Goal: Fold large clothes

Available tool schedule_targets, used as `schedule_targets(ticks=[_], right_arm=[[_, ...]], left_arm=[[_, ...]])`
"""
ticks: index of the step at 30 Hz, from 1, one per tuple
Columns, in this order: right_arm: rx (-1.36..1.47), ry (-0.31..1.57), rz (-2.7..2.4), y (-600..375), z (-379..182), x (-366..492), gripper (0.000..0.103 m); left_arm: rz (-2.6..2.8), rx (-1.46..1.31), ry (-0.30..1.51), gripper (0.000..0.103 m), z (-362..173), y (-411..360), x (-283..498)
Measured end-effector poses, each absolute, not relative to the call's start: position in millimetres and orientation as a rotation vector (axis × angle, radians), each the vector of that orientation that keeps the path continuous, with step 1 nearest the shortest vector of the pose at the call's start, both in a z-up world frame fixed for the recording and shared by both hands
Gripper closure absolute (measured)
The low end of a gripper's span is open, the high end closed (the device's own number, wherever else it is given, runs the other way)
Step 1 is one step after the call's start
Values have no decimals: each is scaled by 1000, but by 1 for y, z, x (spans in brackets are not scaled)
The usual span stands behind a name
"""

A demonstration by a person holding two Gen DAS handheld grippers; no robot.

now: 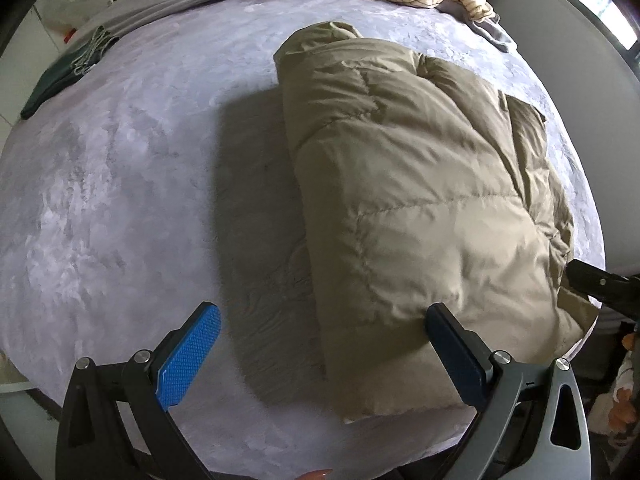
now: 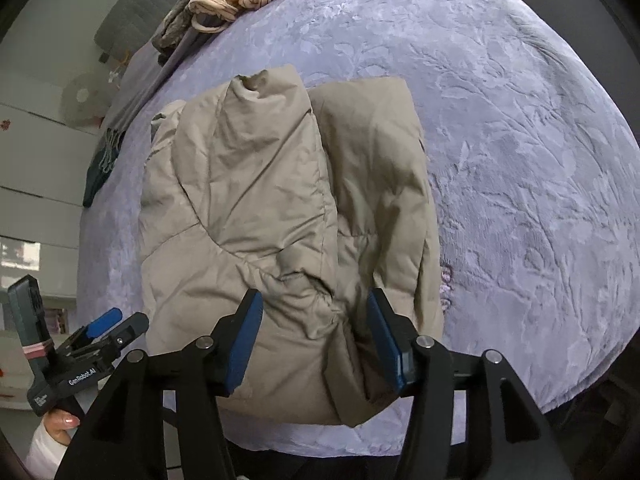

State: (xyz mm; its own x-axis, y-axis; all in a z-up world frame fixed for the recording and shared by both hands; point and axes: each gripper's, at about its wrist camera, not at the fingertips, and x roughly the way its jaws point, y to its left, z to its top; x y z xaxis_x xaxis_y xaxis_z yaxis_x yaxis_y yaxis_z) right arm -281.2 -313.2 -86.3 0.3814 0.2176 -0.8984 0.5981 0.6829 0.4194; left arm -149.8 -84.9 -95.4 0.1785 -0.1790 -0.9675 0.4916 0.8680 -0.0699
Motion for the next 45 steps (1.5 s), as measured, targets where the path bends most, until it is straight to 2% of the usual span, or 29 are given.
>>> schedule_targets(ticks=[7, 9, 22, 24, 34, 45], right_arm=[[799, 1152, -306, -296, -73, -289, 38], [801, 1132, -318, -291, -68, -294, 31], [796, 1057, -384, -262, -47, -321, 29], [797, 1060, -382, -265, -46, -319, 20], [820, 1110, -347, -321, -60, -297, 20], [970, 1107, -257, -393, -101, -266, 20]], left_arm=[[-484, 310, 1305, 1, -96, -70, -156], [-489, 308, 1300, 1, -95, -65, -157], [-526, 270, 1275, 1, -84, -37, -160], [-525, 260, 1284, 1, -86, -39, -157], [-485, 170, 1327, 1, -89, -81, -125], [-505, 65, 1391, 1, -115, -105, -82]])
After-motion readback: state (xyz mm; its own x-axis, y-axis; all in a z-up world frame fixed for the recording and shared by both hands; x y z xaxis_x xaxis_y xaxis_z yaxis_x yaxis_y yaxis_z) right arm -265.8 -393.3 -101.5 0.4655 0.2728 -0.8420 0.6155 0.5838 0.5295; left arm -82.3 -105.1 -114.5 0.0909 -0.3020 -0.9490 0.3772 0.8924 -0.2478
